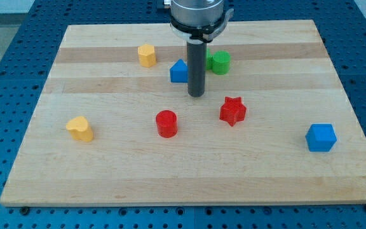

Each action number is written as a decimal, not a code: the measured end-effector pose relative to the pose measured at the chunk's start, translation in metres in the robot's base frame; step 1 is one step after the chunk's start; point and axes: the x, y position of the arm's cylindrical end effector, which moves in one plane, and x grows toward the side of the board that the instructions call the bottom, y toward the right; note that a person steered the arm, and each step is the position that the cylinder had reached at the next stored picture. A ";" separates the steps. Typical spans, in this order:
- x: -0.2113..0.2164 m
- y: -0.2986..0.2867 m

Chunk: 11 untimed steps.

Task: Move the blue triangle to the bottom of the green star

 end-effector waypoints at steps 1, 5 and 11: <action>0.001 -0.087; -0.039 -0.021; 0.041 0.254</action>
